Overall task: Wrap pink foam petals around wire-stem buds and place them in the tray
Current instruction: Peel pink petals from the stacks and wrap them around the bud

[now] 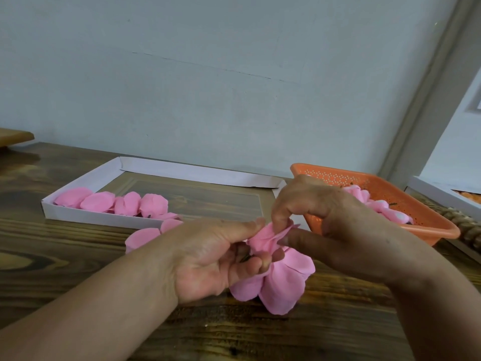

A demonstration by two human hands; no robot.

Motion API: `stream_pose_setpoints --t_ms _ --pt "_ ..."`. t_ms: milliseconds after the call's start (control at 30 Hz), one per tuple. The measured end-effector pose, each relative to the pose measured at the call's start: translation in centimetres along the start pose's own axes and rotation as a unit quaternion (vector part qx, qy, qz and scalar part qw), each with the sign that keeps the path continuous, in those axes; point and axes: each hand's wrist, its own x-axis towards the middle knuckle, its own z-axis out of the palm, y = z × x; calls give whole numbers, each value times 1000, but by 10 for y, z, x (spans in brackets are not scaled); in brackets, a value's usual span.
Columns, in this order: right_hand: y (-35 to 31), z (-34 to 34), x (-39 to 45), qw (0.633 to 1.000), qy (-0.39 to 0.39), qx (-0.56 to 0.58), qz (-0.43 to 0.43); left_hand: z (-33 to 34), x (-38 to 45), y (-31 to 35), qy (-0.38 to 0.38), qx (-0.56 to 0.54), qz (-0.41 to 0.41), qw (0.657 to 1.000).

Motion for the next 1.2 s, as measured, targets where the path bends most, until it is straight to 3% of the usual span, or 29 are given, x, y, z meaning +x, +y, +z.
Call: stream_pose_setpoints --t_ms 333,500,633,1200 --pt "0 -1 -2 999 14 16 -26 -1 0 4 9 -42 2 999" --pt "4 -3 -3 996 -2 88 -1 -2 2 3 -20 -56 -34 998" --pt "4 -5 -3 994 0 110 14 -4 4 -3 -24 -46 -16 999" --pt "4 -4 -2 992 -10 106 68 3 0 -3 -9 -40 -8 999"
